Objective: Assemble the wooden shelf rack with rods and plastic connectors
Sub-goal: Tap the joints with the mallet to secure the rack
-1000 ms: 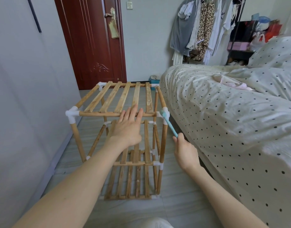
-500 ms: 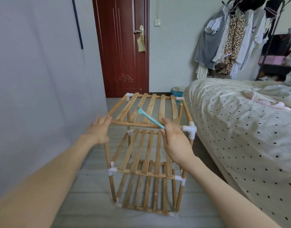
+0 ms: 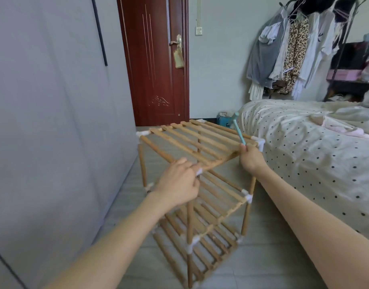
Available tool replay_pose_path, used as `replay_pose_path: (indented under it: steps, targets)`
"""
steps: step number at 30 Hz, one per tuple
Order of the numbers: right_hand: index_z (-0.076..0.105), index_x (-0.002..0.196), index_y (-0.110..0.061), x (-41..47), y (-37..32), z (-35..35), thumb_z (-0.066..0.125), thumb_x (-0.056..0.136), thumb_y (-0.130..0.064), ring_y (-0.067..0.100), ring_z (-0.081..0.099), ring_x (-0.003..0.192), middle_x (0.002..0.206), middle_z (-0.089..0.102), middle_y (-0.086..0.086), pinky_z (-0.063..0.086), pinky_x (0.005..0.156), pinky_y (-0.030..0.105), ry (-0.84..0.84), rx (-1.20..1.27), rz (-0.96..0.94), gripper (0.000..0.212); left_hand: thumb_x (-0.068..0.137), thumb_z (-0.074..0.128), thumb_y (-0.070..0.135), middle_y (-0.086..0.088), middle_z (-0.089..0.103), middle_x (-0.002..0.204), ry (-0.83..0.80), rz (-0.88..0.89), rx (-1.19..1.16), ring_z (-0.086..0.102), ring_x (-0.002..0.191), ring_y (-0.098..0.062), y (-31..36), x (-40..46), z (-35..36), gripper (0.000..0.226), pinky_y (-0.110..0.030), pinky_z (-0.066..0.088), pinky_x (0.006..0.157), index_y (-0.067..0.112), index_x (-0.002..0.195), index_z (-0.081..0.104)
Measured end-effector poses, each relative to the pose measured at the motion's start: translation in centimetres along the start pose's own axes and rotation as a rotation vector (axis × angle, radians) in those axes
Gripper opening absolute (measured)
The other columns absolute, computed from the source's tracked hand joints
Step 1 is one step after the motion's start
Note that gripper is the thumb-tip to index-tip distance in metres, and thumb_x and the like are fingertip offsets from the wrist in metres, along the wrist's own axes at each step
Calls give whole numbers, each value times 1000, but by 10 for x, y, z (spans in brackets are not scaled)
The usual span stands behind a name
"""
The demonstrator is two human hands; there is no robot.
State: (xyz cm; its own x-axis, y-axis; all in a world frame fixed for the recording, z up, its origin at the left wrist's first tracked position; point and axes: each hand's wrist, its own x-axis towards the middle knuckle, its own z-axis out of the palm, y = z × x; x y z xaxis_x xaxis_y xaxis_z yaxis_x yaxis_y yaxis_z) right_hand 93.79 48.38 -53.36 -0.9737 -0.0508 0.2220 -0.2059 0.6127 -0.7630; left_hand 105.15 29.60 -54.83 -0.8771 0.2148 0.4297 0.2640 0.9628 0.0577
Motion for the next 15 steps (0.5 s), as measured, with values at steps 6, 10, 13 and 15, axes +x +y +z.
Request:
replay_pose_path:
  steps: [6, 10, 13, 15]
  targets:
    - [52, 111, -5, -37, 7, 3, 27, 102, -29, 22, 52, 82, 89, 53, 3, 39, 69, 32, 69, 199, -24, 35, 100, 25, 25, 7, 13, 156, -31, 246, -147, 0, 143, -3, 6, -12, 22, 54, -21, -7, 115, 21, 151, 8]
    - [50, 86, -6, -55, 30, -14, 29, 102, -25, 21, 46, 79, 85, 48, 6, 32, 64, 30, 147, 77, -94, 33, 90, 42, 10, 8, -25, 152, 0, 123, -1, -32, 134, 1, -15, -14, 35, 84, -20, -28, 105, 24, 144, -20]
    - [52, 92, -4, -74, 37, -31, 29, 102, -27, 23, 48, 77, 86, 49, 8, 34, 66, 30, 148, -11, -140, 34, 84, 47, 6, 8, -28, 150, 0, 102, 5, -34, 133, 0, -11, -8, 41, 91, -23, -27, 106, 22, 146, -17]
    - [53, 92, -11, -91, 40, -42, 30, 100, -31, 20, 48, 63, 70, 51, 2, 37, 58, 31, 24, -48, -175, 32, 82, 47, 3, 7, -23, 152, 8, 87, 7, -32, 133, -2, -9, -5, 42, 91, -25, -26, 106, 20, 148, -13]
